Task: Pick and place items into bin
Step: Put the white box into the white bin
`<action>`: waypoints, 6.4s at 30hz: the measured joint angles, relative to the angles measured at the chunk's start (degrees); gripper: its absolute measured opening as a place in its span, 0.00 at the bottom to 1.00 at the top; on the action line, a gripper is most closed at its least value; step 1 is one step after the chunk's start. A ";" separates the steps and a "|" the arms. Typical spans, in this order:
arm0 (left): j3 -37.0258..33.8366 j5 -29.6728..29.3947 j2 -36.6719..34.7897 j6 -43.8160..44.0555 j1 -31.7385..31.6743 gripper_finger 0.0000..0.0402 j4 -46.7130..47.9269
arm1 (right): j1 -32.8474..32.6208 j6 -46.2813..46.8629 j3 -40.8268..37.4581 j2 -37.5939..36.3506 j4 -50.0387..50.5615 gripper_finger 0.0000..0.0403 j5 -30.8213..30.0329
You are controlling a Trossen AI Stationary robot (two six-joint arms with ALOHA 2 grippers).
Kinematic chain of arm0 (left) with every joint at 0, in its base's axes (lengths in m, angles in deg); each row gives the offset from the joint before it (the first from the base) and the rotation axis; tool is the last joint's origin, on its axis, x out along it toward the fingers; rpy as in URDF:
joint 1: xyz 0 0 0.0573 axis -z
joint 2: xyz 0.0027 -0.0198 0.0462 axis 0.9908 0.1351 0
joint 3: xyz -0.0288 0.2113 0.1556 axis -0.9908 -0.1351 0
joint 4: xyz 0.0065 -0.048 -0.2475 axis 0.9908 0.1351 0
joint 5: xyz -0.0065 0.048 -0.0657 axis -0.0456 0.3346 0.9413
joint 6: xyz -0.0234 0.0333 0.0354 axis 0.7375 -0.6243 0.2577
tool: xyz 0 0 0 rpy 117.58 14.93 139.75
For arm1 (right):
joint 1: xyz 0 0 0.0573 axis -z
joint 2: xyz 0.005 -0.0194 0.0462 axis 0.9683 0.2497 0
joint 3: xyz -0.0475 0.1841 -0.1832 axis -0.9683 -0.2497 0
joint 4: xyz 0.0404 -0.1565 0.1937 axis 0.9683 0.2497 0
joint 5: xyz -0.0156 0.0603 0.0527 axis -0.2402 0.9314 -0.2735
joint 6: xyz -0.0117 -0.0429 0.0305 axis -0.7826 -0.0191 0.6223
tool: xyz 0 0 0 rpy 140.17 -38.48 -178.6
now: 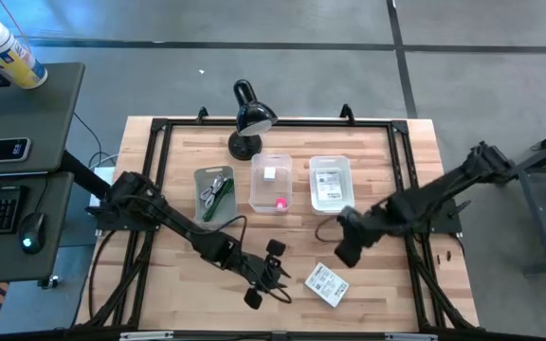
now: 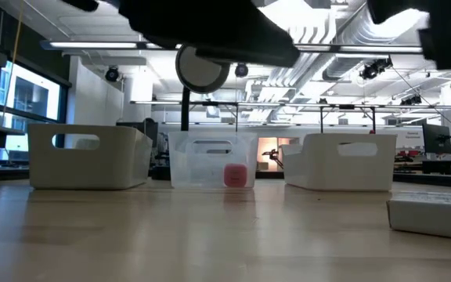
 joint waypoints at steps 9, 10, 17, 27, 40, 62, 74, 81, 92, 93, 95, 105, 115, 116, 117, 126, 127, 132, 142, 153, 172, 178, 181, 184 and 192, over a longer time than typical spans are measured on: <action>3.34 5.84 6.71 -1.18 0.02 0.28 -6.16 | -9.42 14.64 -14.81 0.02 -25.97 0.50 -4.53; 4.36 6.77 7.59 -1.82 0.10 0.28 -6.15 | -10.14 16.03 -16.06 0.02 -27.63 0.49 -4.74; 13.14 9.19 13.22 -4.47 0.81 0.28 -3.86 | -13.15 20.59 -20.77 0.02 -33.88 0.49 -5.81; 25.60 6.80 21.34 -3.79 0.37 0.28 5.08 | -13.34 20.27 -21.43 0.55 -34.24 0.49 -5.53; 32.46 0.69 25.79 -0.85 -0.56 0.28 11.92 | -16.27 22.08 -21.42 7.51 -38.32 0.49 -2.90; 32.46 1.21 28.04 -1.01 -1.51 0.28 12.51 | -15.39 22.64 -21.38 15.56 -45.72 0.49 -2.42; 32.53 -0.99 27.80 -0.91 -1.40 0.28 16.12 | -15.44 22.64 -21.36 18.99 -52.73 0.49 -2.80; 32.57 -2.90 27.05 0.67 -1.42 0.28 20.82 | -15.45 22.50 -21.47 19.12 -55.24 0.49 -4.96; 32.30 -11.23 24.68 0.87 -2.24 0.28 29.13 | -15.30 21.78 -21.36 19.05 -58.59 0.49 -7.11; 32.32 -11.23 24.57 0.91 -2.27 0.28 29.42 | -15.24 21.81 -21.37 19.08 -58.36 0.49 -7.26; 32.30 -11.26 24.35 1.00 -2.36 0.28 30.47 | -15.16 21.83 -21.38 19.06 -58.42 0.49 -7.51; 32.20 -9.13 22.69 1.62 -2.43 0.28 32.87 | -15.13 23.63 -21.27 19.04 -55.30 0.49 -8.36; 32.26 -7.67 20.64 0.82 -2.32 0.28 33.04 | -15.13 23.58 -21.27 19.02 -55.16 0.49 -9.22; 32.26 -7.38 20.44 1.14 -2.32 0.28 33.83 | -15.14 23.55 -21.28 19.02 -55.41 0.49 -9.22; 32.24 -6.84 20.10 1.99 -2.33 0.28 35.54 | -15.15 23.55 -21.28 19.02 -55.69 0.49 -9.22; 32.30 -0.04 19.76 14.05 -2.34 0.28 41.29 | -15.02 23.51 -21.30 19.02 -57.05 0.49 -9.51; 32.30 -0.05 19.76 15.19 -2.57 0.28 41.38 | -14.91 23.49 -21.30 19.02 -57.62 0.49 -9.82; 32.30 1.58 19.76 17.22 -4.05 0.28 41.61 | -13.64 22.70 -21.30 18.99 -60.17 0.49 -10.40; 32.33 2.39 19.76 18.14 -5.29 0.28 42.04 | -12.78 24.19 -21.32 18.21 -57.05 0.49 -9.93; 32.33 2.96 19.76 18.73 -4.82 0.28 41.13 | -13.18 24.10 -21.36 14.66 -52.95 0.49 -10.54; 32.36 6.46 22.06 24.74 -3.91 0.28 35.60 | -14.74 25.63 -21.36 14.76 -46.55 0.49 -9.35; 32.39 6.52 22.74 25.58 -3.98 0.28 34.84 | -14.74 26.10 -21.36 17.83 -49.20 0.49 -8.31; 32.39 6.56 22.75 25.59 -3.98 0.28 34.72 | -14.76 26.09 -21.36 18.16 -50.47 0.49 -8.75; 32.39 5.76 22.75 25.59 -4.03 0.28 34.78 | -14.50 25.74 -21.36 18.16 -51.93 0.49 -9.75; 32.39 4.05 22.75 24.50 -4.13 0.28 35.46 | -12.85 24.10 -21.34 18.18 -56.23 0.49 -10.64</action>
